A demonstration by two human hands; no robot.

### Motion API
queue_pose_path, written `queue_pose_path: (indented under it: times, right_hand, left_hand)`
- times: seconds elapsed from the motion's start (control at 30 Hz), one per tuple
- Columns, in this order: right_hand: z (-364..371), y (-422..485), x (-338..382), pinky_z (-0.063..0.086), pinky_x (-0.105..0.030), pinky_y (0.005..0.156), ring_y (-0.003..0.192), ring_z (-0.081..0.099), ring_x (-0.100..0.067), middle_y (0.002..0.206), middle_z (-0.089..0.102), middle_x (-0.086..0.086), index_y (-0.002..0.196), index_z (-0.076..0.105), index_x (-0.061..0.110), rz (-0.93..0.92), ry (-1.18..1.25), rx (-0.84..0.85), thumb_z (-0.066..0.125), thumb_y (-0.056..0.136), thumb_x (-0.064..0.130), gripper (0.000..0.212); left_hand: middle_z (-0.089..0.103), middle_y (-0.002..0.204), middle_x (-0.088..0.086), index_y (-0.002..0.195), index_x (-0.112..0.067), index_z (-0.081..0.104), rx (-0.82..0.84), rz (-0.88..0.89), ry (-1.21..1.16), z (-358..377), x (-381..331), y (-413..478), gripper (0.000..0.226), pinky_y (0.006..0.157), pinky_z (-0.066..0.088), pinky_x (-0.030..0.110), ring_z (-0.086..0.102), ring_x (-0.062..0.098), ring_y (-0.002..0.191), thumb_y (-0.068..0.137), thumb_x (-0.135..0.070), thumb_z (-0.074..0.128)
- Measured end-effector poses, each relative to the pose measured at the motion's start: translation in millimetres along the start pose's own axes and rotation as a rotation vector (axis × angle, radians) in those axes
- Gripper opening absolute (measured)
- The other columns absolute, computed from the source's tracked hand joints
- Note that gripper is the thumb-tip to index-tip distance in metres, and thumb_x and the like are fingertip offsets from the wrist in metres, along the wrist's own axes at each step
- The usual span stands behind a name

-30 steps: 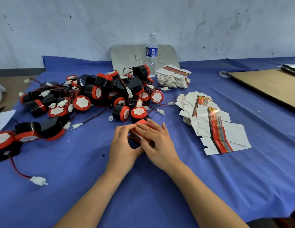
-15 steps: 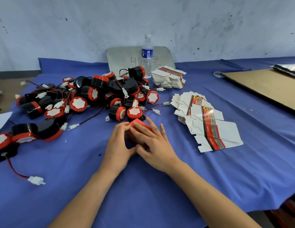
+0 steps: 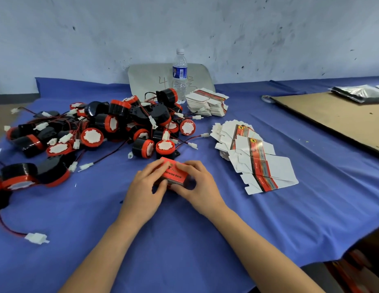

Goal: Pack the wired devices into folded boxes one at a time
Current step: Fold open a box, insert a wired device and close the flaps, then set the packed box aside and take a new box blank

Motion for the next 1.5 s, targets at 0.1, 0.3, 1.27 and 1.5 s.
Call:
queue_pose_path:
  times: [0.1,0.3,1.27,1.5]
  right_hand:
    - [1.2,-2.7,0.6,0.042,-0.026,0.101,0.123,0.044,-0.010,0.136,0.046,0.012,0.138,0.051,0.027,-0.030,-0.116,0.024,0.072,0.084,0.036,0.058]
    - [-10.2,-10.7,5.2,0.040,-0.012,0.086,0.106,0.049,-0.002,0.124,0.047,0.008,0.134,0.052,0.024,-0.059,-0.094,-0.110,0.075,0.080,0.031,0.059]
    - [-217.4,-147.8,-76.2,0.035,-0.008,0.096,0.134,0.032,-0.022,0.145,0.029,-0.015,0.128,0.048,0.005,0.398,0.253,-1.610,0.056,0.089,0.004,0.040]
    - [-150.2,-34.0,-101.3,-0.004,-0.047,0.117,0.147,-0.015,-0.028,0.161,-0.012,-0.004,0.149,0.021,0.037,0.612,-0.250,-0.390,0.072,0.079,0.037,0.087]
  left_hand:
    - [0.035,0.139,-0.031,0.140,-0.032,0.050,0.029,-0.040,0.064,-0.2,2.4,-0.2,0.051,0.099,0.035,0.028,0.045,0.017,0.107,0.093,-0.016,0.062]
    - [0.046,0.140,-0.016,0.130,-0.023,0.060,-0.031,-0.096,-0.181,-3.8,5.0,-0.7,0.040,0.091,0.038,0.019,0.049,0.009,0.115,0.092,-0.010,0.064]
    - [0.069,0.094,-0.015,0.133,-0.038,0.048,0.035,-0.282,-0.208,2.2,15.5,-5.0,0.040,0.087,0.041,0.034,0.056,0.009,0.099,0.097,-0.021,0.055]
    - [0.070,0.095,-0.013,0.134,-0.033,0.051,0.038,-0.283,-0.204,0.0,10.3,-7.0,0.039,0.086,0.040,0.031,0.057,0.010,0.098,0.097,-0.019,0.055]
Point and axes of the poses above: each hand's wrist, its own y-axis towards the middle knuckle, its own z-axis out of the palm, x = y × z, the point moved 6 cm from there along y, towards the middle knuckle
